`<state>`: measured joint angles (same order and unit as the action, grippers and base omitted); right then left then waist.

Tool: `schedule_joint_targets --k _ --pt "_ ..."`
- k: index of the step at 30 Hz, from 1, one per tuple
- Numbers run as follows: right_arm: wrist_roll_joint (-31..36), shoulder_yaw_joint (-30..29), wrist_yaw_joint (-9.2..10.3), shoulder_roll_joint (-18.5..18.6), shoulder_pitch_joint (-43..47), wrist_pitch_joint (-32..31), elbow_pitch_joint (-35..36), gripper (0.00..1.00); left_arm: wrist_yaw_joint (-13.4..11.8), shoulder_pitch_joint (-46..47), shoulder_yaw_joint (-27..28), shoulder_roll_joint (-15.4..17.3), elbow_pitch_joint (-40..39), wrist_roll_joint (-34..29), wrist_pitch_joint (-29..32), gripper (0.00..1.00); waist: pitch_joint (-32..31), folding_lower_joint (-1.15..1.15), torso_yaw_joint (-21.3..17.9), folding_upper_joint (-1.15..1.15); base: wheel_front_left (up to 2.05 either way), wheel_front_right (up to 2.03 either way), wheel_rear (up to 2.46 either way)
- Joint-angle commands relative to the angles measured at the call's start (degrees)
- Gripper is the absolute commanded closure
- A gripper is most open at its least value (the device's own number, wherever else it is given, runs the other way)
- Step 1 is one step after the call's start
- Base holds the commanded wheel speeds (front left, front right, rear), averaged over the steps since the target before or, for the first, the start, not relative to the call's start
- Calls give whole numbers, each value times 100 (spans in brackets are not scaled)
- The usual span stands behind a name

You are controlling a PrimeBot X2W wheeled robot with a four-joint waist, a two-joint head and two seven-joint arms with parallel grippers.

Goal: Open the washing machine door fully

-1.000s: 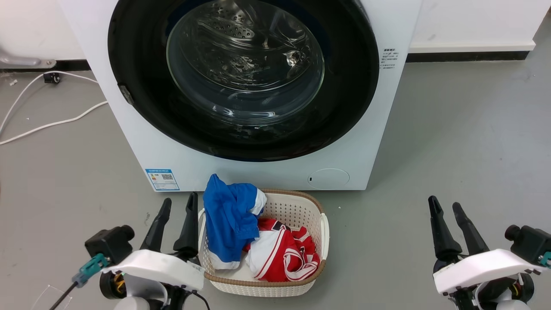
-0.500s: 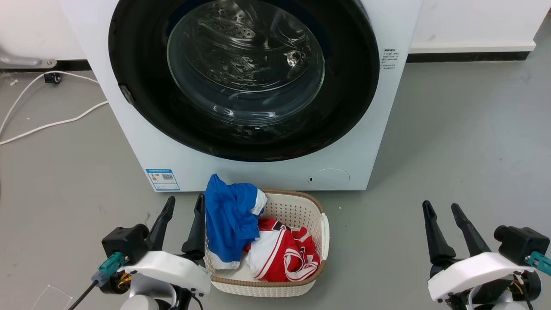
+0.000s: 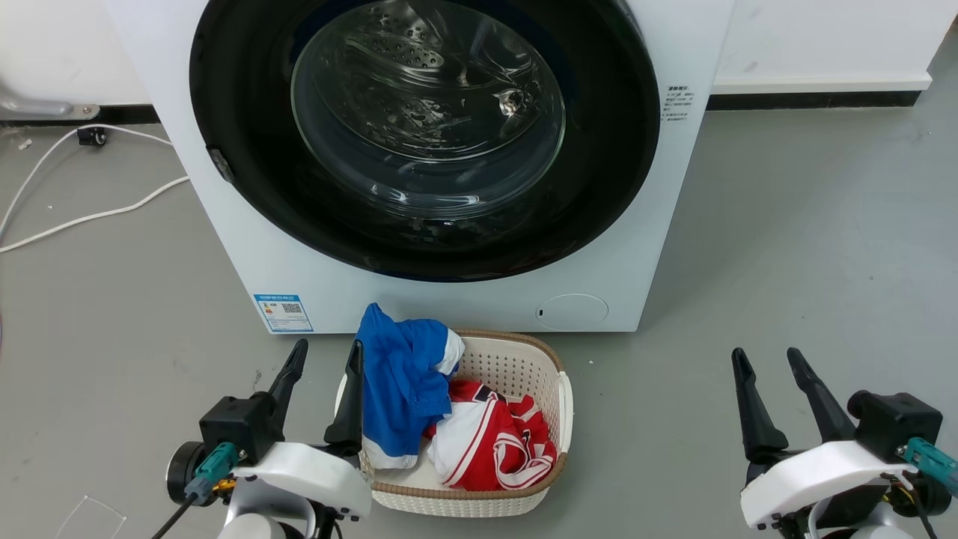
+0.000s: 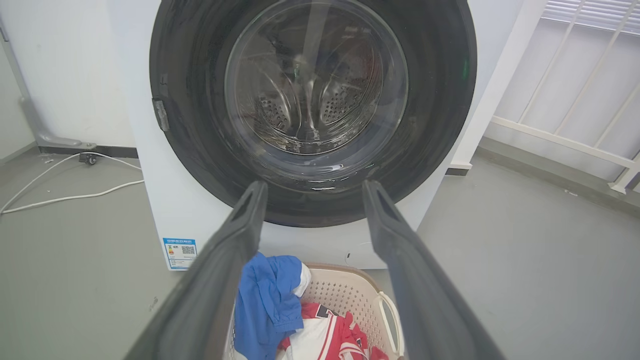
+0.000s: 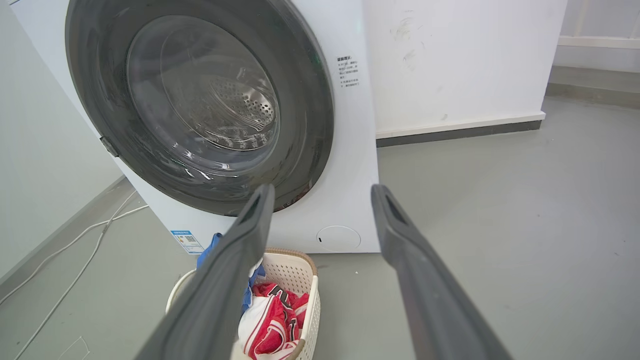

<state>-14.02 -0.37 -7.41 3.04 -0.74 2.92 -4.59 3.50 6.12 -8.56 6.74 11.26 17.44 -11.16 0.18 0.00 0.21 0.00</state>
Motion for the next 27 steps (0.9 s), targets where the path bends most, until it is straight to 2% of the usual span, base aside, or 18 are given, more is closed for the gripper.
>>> schedule_joint_targets --k 1,27 --pt "156 20 -10 -13 11 27 62 0 -11 84 -11 33 -22 -130 -47 0 3 0 0 0 0 0 0" --pt "900 99 -12 -22 52 269 45 0 96 77 162 -91 85 -1004 -328 0 36 0 -27 0 0 0 0"
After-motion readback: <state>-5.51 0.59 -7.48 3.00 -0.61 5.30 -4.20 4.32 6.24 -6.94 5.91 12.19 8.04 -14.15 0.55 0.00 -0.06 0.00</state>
